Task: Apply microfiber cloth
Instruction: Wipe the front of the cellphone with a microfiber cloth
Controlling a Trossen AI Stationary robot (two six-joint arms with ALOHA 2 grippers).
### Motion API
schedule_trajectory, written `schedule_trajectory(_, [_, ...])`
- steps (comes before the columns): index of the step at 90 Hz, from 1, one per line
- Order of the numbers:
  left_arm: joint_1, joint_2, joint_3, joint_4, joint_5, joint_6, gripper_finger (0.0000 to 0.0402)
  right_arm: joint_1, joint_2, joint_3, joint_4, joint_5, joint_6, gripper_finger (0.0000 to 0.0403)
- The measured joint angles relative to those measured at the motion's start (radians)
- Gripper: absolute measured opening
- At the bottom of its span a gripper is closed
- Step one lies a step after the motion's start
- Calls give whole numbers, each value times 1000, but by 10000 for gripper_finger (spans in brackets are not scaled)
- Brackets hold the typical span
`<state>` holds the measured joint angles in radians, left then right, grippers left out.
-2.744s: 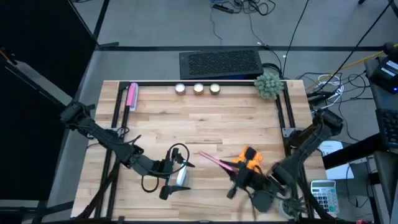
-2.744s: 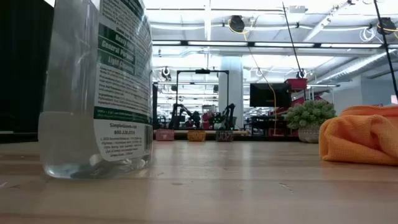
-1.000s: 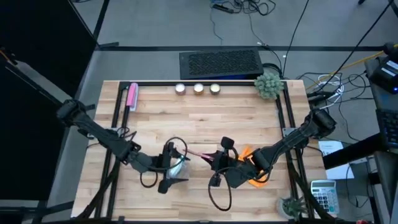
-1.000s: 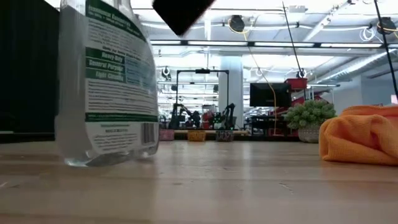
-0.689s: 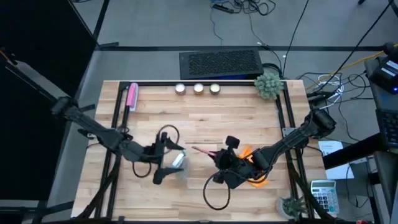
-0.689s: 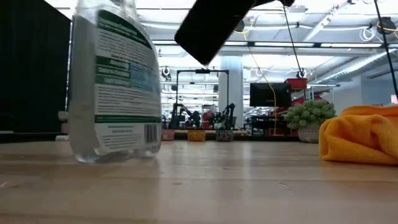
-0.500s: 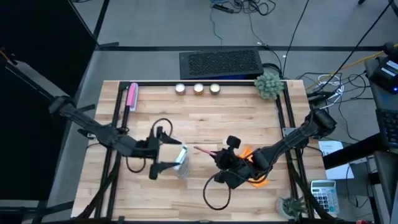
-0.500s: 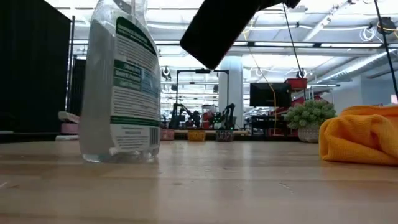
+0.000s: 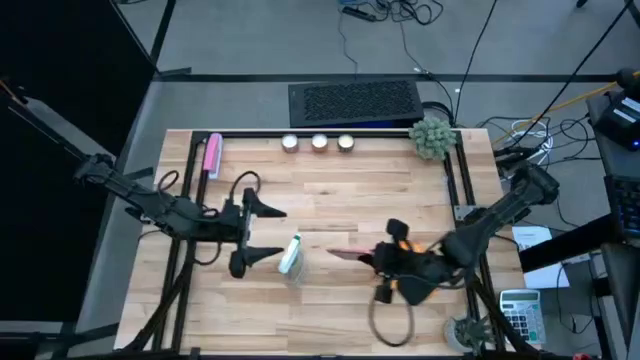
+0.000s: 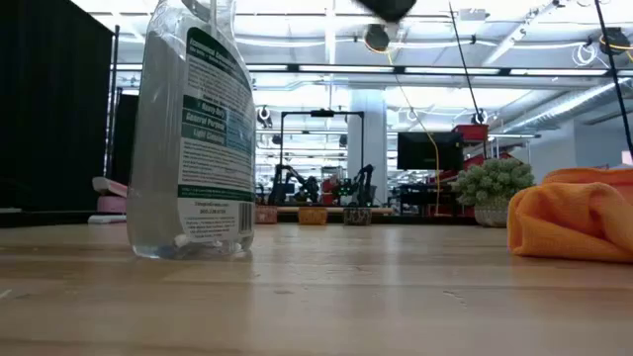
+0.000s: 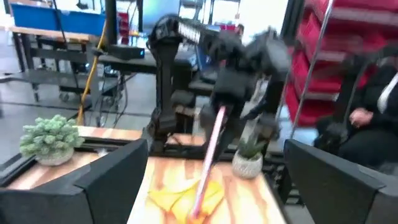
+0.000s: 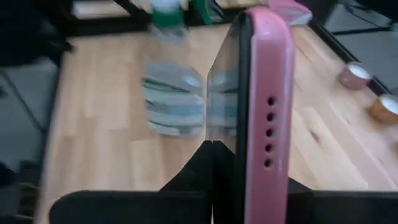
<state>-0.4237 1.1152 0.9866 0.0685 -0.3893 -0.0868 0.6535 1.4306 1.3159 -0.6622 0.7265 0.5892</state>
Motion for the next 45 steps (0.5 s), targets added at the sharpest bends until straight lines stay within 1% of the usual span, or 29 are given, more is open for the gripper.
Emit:
schedule_trajectory(5, [18,62,50,-36,6,8,358,5,-16,0,0,2,0,9])
schedule_trajectory(19, [64,235,203,-133,75,15,358,10,-19,0,-3,-1,-20,9])
schedule_trajectory(30, [86,361,296,-197,85,17,358,10,-14,0,-2,-27,-30,9])
schedule_trajectory(45, [109,458,389,-185,161,22,358,5,0,0,0,-53,-37,9])
